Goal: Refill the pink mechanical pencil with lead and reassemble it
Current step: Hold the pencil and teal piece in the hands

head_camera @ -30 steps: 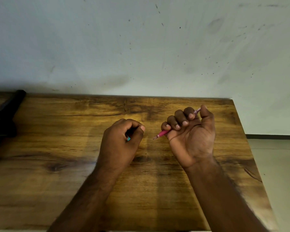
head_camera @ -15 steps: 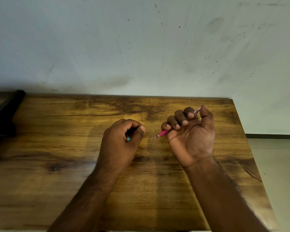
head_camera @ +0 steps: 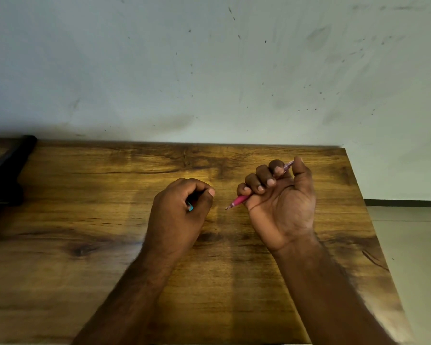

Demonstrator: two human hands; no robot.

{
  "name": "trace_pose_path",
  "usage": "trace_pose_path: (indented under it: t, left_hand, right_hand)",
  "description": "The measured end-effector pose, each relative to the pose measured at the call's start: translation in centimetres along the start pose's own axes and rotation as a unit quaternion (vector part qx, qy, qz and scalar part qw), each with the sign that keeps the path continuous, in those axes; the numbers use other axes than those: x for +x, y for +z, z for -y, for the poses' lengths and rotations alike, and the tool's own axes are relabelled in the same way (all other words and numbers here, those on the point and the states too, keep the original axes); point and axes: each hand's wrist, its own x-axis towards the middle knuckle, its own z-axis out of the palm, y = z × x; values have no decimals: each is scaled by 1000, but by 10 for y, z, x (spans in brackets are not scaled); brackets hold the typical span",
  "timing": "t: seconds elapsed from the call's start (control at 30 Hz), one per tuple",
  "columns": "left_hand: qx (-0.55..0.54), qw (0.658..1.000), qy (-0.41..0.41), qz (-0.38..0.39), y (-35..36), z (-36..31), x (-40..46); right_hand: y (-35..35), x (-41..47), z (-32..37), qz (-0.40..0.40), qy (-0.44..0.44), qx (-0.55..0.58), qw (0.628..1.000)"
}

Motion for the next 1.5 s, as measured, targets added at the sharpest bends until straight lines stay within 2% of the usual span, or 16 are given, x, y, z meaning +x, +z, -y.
trace_pose_path:
  t: [0.57, 1.07, 1.5]
  left_hand:
    - [-9, 1000, -7, -3, -1, 0, -1]
    - [-8, 1000, -12, 2, -1, 0, 0]
    - [3, 1000, -9, 3, -1, -1, -1]
  right_hand:
    - [-1, 0, 0, -15, -7, 14, 1000]
    - [0, 0, -2, 17, 17, 15, 1000]
    - [1, -2, -4, 12, 13, -3, 1000]
